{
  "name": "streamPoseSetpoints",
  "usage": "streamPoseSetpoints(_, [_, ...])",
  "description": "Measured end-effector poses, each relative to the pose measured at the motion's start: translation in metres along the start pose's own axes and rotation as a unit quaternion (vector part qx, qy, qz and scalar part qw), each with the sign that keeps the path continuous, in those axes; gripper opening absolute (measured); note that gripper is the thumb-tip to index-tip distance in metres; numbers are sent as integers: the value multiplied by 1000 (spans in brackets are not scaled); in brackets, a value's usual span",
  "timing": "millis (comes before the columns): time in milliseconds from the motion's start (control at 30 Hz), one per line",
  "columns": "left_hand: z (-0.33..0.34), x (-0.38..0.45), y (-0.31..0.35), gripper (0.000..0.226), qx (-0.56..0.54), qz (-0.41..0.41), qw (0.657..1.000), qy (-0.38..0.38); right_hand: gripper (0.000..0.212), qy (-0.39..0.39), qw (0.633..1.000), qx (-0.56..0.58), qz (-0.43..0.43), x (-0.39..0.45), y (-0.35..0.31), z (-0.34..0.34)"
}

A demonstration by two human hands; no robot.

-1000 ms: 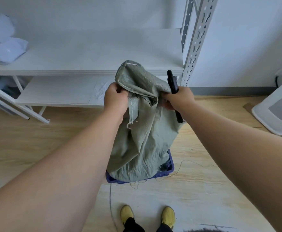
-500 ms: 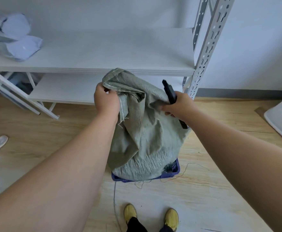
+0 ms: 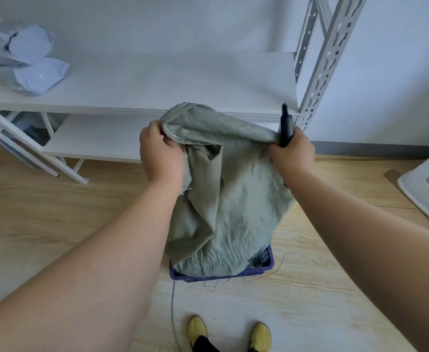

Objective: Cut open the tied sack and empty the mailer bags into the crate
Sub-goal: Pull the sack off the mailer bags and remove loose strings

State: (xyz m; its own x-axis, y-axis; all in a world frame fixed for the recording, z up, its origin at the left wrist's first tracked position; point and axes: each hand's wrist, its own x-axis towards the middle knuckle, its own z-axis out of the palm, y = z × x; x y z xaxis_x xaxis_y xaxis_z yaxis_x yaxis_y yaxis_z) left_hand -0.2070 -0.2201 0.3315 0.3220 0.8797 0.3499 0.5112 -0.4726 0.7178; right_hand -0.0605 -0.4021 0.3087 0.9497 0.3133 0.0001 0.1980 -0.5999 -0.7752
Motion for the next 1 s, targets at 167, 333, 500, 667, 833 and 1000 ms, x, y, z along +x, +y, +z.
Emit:
streamPoseSetpoints(167, [0, -11, -3, 22, -21, 50, 998, -14, 15, -7, 1000, 19, -3, -10, 3, 6])
streamPoseSetpoints(333, [4, -12, -11, 19, 33, 2, 988, -151, 15, -103, 993, -8, 54, -14, 8, 11])
streamPoseSetpoints(500, [8, -40, 7, 30, -216, -207, 884, -359, 16, -102, 949, 262, 143, -43, -7, 32])
streamPoseSetpoints(667, [17, -59, 9, 63, -148, -247, 927, -239, 30, -312, 886, 315, 134, -65, -13, 38])
streamPoseSetpoints(833, [13, -56, -16, 23, -197, -285, 919, -188, 28, -286, 907, 279, 134, -60, -8, 31])
streamPoseSetpoints(1000, [8, -54, -31, 21, -310, -347, 863, -196, 33, -153, 971, 154, 103, -45, 4, 31])
